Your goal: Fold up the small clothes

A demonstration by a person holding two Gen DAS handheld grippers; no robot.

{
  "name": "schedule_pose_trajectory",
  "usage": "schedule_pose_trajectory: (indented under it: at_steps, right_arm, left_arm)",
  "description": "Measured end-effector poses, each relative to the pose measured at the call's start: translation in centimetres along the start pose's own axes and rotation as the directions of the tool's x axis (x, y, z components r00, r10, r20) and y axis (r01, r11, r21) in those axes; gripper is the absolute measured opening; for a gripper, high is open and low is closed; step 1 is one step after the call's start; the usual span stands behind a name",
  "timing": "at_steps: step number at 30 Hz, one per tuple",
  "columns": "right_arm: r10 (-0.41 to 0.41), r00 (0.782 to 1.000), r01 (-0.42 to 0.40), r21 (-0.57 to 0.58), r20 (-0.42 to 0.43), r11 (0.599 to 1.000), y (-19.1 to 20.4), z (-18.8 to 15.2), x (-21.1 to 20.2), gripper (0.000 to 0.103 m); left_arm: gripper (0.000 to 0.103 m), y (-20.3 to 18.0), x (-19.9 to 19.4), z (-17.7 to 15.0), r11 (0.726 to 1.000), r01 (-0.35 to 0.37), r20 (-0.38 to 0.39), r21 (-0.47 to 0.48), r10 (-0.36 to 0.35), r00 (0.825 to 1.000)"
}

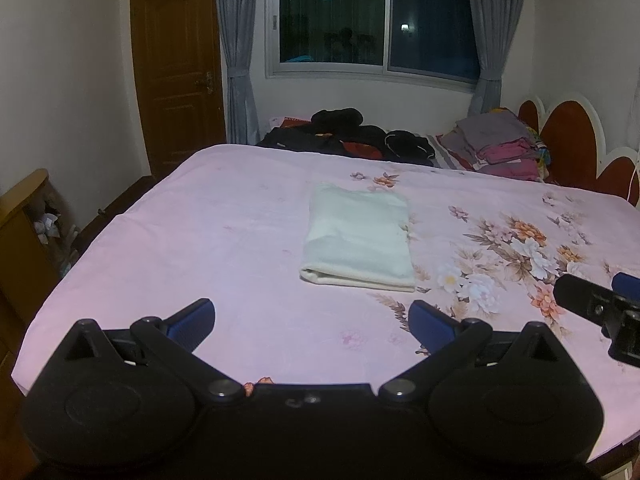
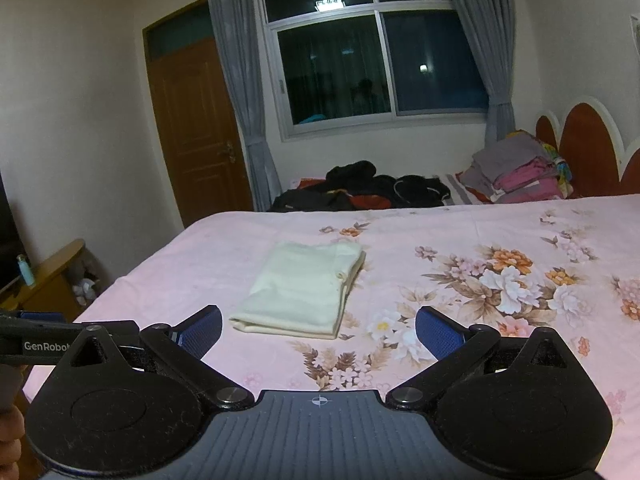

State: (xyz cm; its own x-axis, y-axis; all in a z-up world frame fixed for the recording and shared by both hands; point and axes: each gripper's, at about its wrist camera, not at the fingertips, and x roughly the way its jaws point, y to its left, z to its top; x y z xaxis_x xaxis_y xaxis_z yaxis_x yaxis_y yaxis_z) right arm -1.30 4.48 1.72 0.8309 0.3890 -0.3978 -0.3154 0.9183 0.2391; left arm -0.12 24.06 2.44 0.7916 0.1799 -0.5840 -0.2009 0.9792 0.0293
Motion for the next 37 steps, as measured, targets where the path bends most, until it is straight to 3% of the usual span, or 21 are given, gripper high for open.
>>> schedule_pose_trajectory:
  at_steps: [21, 34, 37]
  right_arm:
    - [0.013, 0.999, -0.013, 0.015, -0.032, 1.0, -0.6, -0.2, 2.2, 0.102]
    - [0.001, 0.997, 0.001, 0.03, -0.077, 1.0, -1.6, 0.1, 5.8, 0.102]
    - [-0.017, 0.995, 0.021, 0.037, -0.096, 0.999, -2.1, 0.2, 7.2, 0.102]
  left_arm:
    - [0.103, 0.1, 1.6, 0.7, 1.0, -0.001, -0.03, -0.008, 0.001, 1.0]
    - [0.098, -0.3, 6.5, 2.0, 1.0, 0.02, -0.057, 0.022, -0.019, 0.998]
    - [0.103, -0.2, 8.3, 3.0, 1.0, 0.016, -0.063, 0.021, -0.014, 0.998]
